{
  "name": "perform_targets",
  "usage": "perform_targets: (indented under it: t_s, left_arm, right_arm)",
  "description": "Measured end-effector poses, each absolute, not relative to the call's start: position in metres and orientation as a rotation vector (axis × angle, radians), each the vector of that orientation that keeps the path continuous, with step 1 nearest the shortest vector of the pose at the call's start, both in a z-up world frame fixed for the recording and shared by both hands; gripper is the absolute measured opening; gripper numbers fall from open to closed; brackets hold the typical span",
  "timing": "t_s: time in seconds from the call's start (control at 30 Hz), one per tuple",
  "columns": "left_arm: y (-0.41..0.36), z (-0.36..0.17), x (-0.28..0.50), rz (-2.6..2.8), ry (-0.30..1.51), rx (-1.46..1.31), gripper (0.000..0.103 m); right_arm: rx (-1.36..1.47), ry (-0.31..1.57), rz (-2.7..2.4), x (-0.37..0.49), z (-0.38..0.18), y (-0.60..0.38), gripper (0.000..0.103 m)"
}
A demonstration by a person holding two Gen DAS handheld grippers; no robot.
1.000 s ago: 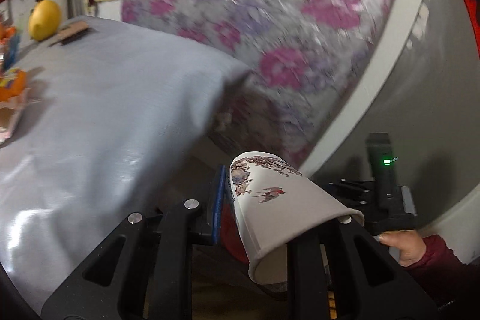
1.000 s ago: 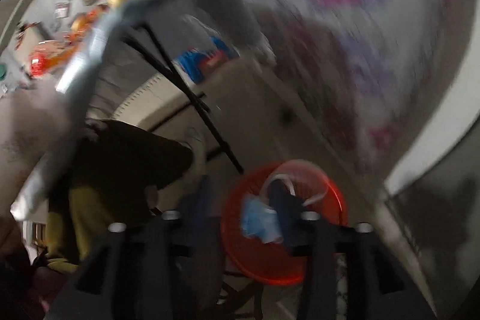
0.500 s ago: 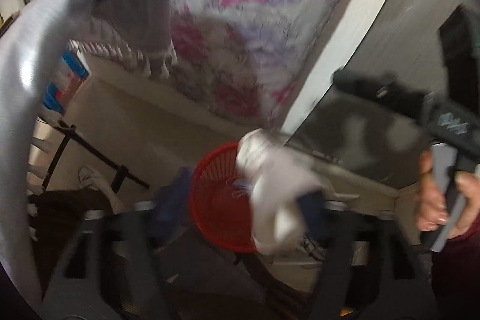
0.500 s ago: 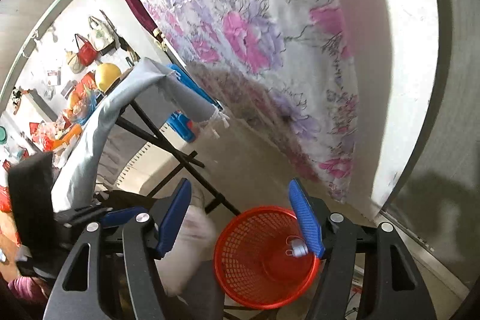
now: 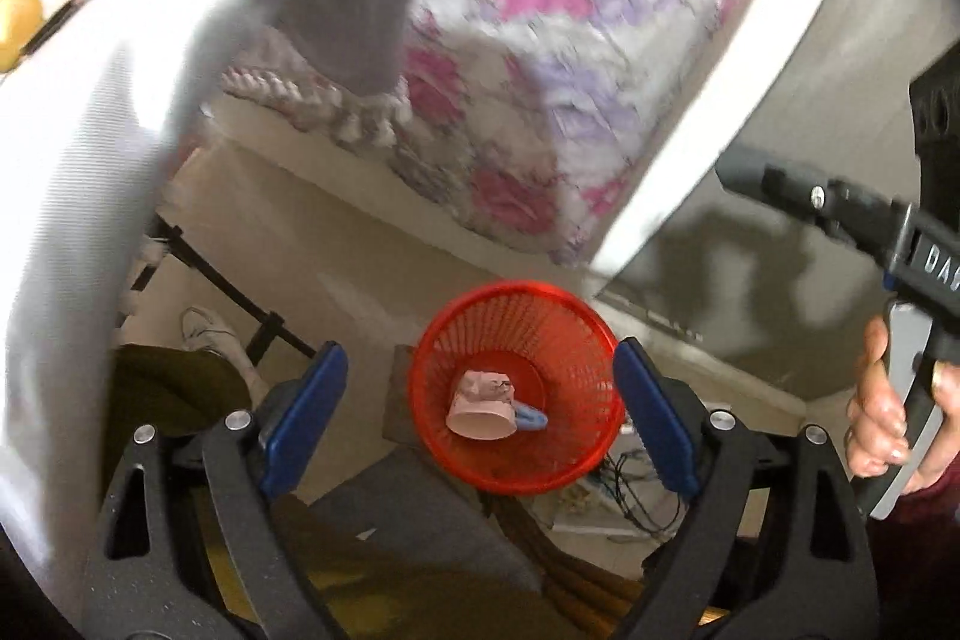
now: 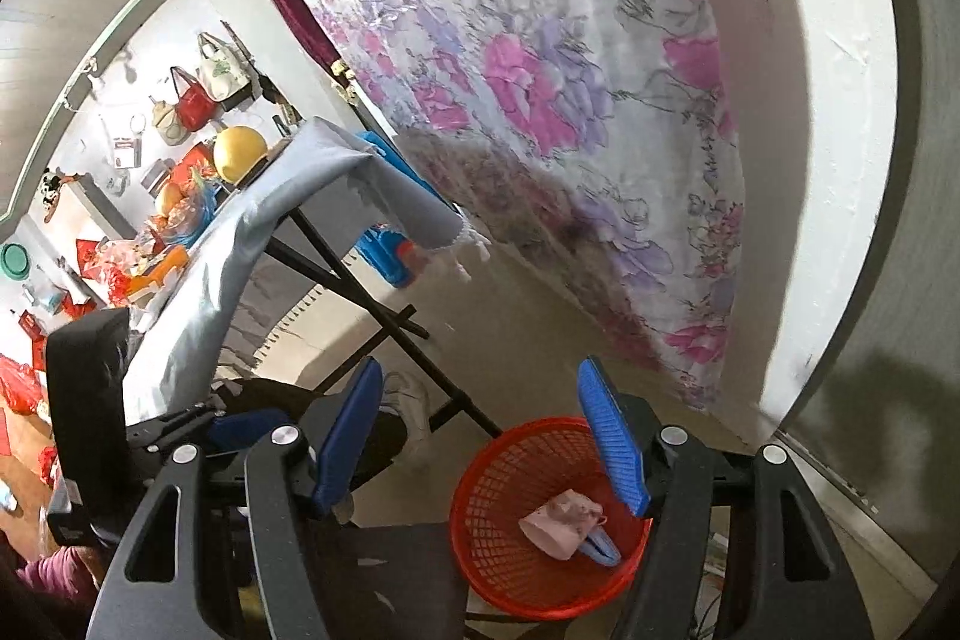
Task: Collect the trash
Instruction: 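Carry the cup and mask to the red basket and open both grippers, then return to the table and grasp the red yarn bundle with the right gripper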
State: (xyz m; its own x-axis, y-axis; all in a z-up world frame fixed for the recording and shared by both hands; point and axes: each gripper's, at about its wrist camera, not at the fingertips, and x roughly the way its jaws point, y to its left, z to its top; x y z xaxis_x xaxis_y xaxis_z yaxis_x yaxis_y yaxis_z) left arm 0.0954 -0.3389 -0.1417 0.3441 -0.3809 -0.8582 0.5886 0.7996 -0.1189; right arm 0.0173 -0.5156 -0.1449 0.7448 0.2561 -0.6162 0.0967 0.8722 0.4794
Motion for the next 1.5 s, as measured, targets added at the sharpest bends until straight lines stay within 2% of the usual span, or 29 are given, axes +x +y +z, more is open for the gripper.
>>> perform_targets:
  t_s: [0.4, 0.67, 1.13, 1.5]
  left_arm:
    - [-0.284, -0.077, 0.077, -0.517, 0.836, 0.133, 0.095]
    - [-0.208, -0.048, 0.076, -0.371, 0.743, 0.028, 0.096]
    - [0.004, -0.044, 0.103, 0.122, 0.682, -0.174, 0.096]
    - [0.08, -0.053, 0.103, 0.235, 0.697, -0.232, 0.096]
  right_arm:
    - [0.408, 0.644, 0.179, 0.01, -0.092, -0.469, 0.08]
    - [0.335, 0.62, 0.297, 0.016, -0.062, -0.409, 0.088]
    - [0.262, 0.671, 0.546, 0.073, -0.041, -0.273, 0.094]
    - [0.166, 0.671, 0.664, 0.149, -0.026, -0.168, 0.094]
